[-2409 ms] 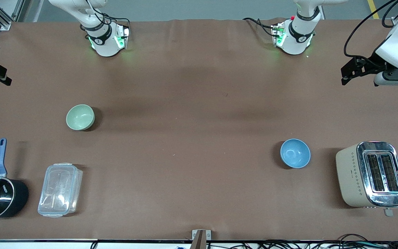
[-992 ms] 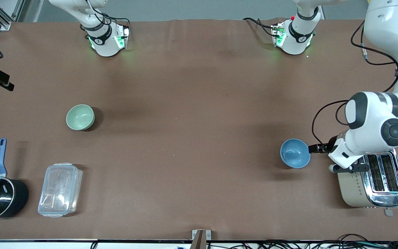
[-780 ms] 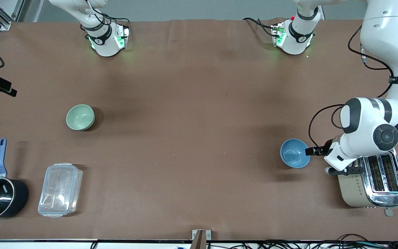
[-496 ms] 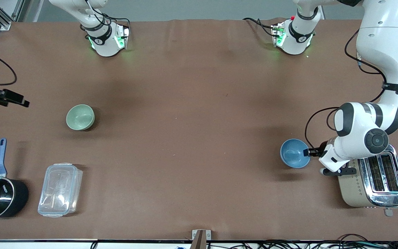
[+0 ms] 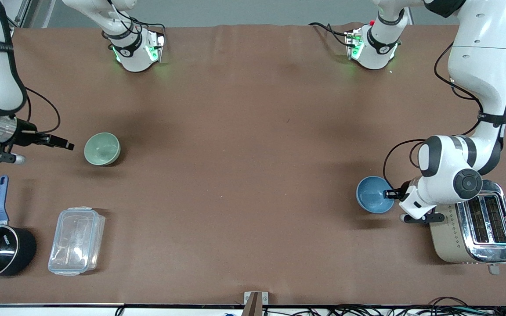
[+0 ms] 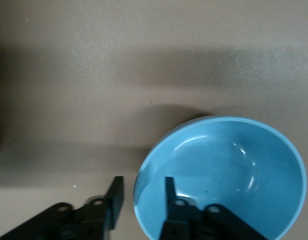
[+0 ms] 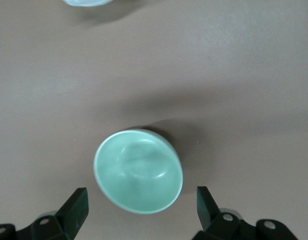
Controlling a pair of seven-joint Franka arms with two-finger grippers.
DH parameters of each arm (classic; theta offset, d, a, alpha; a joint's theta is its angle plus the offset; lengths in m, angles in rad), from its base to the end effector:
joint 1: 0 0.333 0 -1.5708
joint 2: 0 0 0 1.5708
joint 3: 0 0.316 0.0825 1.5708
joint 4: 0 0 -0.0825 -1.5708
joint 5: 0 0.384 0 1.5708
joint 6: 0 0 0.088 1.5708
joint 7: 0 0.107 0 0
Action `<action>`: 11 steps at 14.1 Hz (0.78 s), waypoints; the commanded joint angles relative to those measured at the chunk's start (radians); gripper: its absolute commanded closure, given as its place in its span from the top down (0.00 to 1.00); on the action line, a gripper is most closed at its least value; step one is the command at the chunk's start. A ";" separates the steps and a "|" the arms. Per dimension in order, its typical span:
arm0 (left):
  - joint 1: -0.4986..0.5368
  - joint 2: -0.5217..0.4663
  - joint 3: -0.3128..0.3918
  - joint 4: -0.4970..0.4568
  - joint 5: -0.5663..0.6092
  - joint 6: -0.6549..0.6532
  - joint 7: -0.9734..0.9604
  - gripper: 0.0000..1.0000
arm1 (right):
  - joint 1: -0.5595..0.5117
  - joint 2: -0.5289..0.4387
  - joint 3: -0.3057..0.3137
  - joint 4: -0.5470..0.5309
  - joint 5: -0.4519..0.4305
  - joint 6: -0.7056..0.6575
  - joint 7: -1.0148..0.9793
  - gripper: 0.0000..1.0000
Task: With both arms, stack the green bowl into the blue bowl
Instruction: 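Grasp the blue bowl with the left gripper while the right gripper reaches the green bowl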
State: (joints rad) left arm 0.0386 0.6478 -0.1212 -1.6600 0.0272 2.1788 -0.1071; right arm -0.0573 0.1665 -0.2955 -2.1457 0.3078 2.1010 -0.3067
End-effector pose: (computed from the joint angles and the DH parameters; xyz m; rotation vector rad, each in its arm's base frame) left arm 0.6686 -0.0460 0.2234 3.0938 0.0423 -0.1992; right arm 0.5102 -0.1711 0.3142 -2.8638 0.3313 0.1778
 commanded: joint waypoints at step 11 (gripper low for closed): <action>-0.019 -0.086 -0.168 0.008 0.016 -0.066 -0.171 0.00 | -0.012 0.162 -0.014 -0.085 0.137 0.102 -0.111 0.72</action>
State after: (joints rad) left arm 0.0311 0.6081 -0.2155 -1.6433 0.0272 2.1545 -0.1833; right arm -0.0602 0.3339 -0.3138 -2.2110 0.4074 2.1898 -0.3862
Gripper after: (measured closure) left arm 0.956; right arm 0.194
